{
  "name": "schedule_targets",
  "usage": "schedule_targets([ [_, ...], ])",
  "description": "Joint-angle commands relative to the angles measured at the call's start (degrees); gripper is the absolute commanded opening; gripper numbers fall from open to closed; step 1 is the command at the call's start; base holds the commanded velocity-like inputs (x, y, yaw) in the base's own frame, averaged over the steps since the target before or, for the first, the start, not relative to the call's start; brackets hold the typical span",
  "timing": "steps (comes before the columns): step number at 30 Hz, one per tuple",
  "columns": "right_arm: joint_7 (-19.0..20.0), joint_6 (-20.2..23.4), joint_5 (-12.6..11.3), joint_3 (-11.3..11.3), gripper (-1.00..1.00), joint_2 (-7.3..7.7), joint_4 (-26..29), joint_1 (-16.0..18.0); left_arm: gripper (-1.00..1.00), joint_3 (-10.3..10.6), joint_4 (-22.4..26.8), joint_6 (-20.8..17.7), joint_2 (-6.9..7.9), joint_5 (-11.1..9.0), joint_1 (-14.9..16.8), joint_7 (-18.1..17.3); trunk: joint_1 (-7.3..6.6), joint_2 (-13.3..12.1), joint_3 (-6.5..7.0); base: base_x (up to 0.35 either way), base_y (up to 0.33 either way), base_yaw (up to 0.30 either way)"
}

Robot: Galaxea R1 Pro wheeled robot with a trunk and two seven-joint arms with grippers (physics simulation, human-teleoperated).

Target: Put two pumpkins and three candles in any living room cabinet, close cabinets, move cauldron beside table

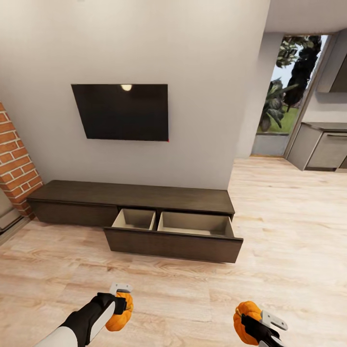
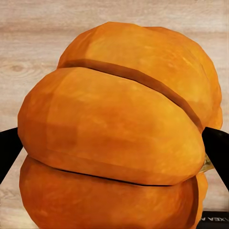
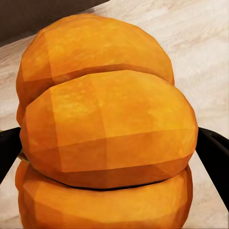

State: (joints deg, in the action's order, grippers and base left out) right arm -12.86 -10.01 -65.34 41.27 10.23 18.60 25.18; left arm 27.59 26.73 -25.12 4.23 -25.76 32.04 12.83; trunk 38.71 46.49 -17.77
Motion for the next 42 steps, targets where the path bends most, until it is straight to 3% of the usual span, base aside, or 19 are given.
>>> schedule_targets([
  [1,-0.5,-0.2,-0.5,0.5,-1.0,0.04,0.1,0.0,-1.0,0.5,0.2,-0.3,0.08,-0.6,0.0,0.5,-0.22,-0.4,0.11,0.0,0.0,0.0],
  [9,-0.4,-0.1,-0.6,0.5,-1.0,0.03,0.1,0.0,-1.0,0.3,0.2,-0.3,0.52,-0.7,0.1,0.5,-1.97,-3.6,1.55,0.0,0.0,0.0],
  [13,-0.4,-0.1,-0.5,0.5,-1.0,0.01,0.1,0.0,-1.0,-0.6,4.8,-3.4,3.71,-2.0,0.1,0.4,-2.85,-5.2,2.26,0.0,0.0,0.0],
  [16,-0.4,-0.1,-0.5,0.5,-1.0,-0.02,0.1,0.0,-1.0,-4.9,12.6,-11.9,7.75,-6.0,-0.1,-0.2,-3.51,-6.4,2.8,0.0,0.0,0.0],
  [20,-0.4,-0.2,-0.4,0.6,-1.0,-0.03,0.3,0.0,-1.0,-6.9,16.0,-15.2,10.37,-8.1,-0.3,-1.6,-4.39,-8.0,3.52,0.0,0.0,0.0],
  [25,-0.4,-0.3,-0.2,0.6,-1.0,0.08,0.7,0.0,-1.0,-7.3,16.7,-16.1,10.96,-8.5,-0.5,-2.1,-5.49,-10.0,4.42,0.0,0.0,0.0],
  [27,-0.3,-0.4,-0.2,0.6,-1.0,0.12,0.8,0.0,-1.0,-7.5,17.1,-18.1,10.94,-8.6,-0.4,-2.1,-5.93,-10.8,4.78,0.0,0.0,0.0],
  [29,-0.3,-0.5,-0.1,0.6,-1.0,0.17,0.8,0.0,-1.0,-8.5,22.1,-22.2,10.83,-8.6,-0.4,-2.1,-6.37,-11.6,5.14,0.0,0.0,0.0],
  [31,-0.3,-0.5,-0.1,0.6,-1.0,0.18,0.9,0.0,-1.0,-10.9,30.7,-28.4,10.55,-8.6,-0.4,-2.0,-6.8,-12.4,5.49,0.0,0.0,0.0],
  [32,-0.3,-0.5,-0.1,0.6,-1.0,0.16,0.9,0.0,-1.0,-12.9,34.5,-30.1,10.37,-8.6,-0.4,-1.8,-7.02,-12.8,5.67,0.0,0.0,0.0],
  [34,-0.4,-0.5,-0.1,0.5,-1.0,0.15,0.9,0.0,-1.0,-15.2,37.1,-31.1,10.12,-8.7,-0.4,-1.7,-7.46,-13.6,6.03,0.0,0.0,0.0],
  [42,-2.0,-0.3,0.4,1.0,-1.0,0.08,1.3,0.0,-1.0,-16.2,35.7,-31.2,9.96,-7.9,-0.4,-1.3,-9.22,-16.8,7.47,0.0,0.0,0.0],
])
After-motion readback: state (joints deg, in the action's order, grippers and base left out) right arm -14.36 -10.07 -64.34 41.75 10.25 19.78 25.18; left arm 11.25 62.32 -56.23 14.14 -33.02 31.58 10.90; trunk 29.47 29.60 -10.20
